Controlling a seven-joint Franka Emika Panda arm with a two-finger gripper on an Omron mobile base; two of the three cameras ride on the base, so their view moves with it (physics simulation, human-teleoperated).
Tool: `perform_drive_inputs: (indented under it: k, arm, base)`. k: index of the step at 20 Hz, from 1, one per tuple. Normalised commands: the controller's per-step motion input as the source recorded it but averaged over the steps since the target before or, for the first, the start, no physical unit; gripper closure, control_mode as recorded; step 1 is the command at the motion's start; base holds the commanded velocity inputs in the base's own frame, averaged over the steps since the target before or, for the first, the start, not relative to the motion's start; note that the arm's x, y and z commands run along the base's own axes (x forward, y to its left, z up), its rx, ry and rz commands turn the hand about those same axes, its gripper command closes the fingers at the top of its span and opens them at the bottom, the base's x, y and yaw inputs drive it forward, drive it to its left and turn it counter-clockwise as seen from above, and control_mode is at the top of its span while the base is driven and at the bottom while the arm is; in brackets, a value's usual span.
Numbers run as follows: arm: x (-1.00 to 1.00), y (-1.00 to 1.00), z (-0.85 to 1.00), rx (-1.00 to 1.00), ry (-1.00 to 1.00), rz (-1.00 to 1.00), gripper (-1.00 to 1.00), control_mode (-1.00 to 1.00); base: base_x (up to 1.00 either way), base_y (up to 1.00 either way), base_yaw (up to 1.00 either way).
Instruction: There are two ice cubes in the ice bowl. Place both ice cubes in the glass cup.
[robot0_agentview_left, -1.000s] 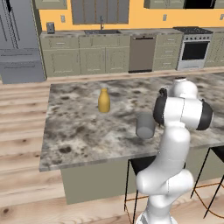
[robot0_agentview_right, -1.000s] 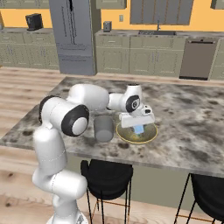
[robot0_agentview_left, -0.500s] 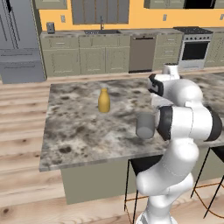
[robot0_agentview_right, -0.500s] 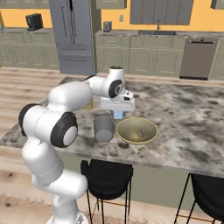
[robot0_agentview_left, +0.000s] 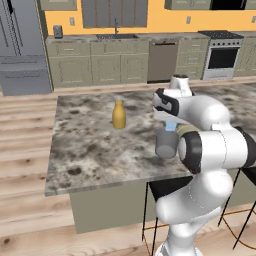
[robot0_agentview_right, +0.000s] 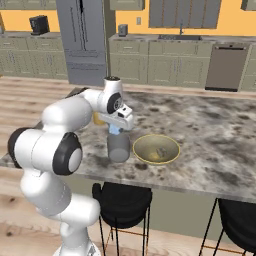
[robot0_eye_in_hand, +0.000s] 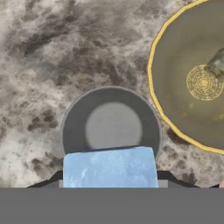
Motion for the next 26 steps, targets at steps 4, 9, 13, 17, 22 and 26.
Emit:
perform_drive_inputs:
  k: [4, 9, 13, 17, 22, 26]
  arm:
    - [0.07, 0.01, -0.11, -0.03, 0.08, 0.0, 1.0, -1.0]
    - [0.19, 0.0, -0.25, -0.01, 0.05, 0.0, 1.0, -1.0]
    - [0.22, 0.0, -0.02, 0.0, 0.0, 0.0, 1.0, -1.0]
    - [0.02, 0.0, -0.23, 0.0, 0.05, 0.0, 1.0, -1.0]
    - [0.0, -0.01, -0.14, 0.02, 0.01, 0.0, 1.0, -1.0]
    - [0.0, -0.01, -0.07, 0.01, 0.0, 0.0, 1.0, -1.0]
  base:
    - [0.0, 0.0, 0.0]
    - [0.0, 0.0, 0.0]
    - [0.0, 0.0, 0.0]
    - [0.0, 0.0, 0.0]
    - [0.0, 0.0, 0.0]
    - [0.0, 0.0, 0.0]
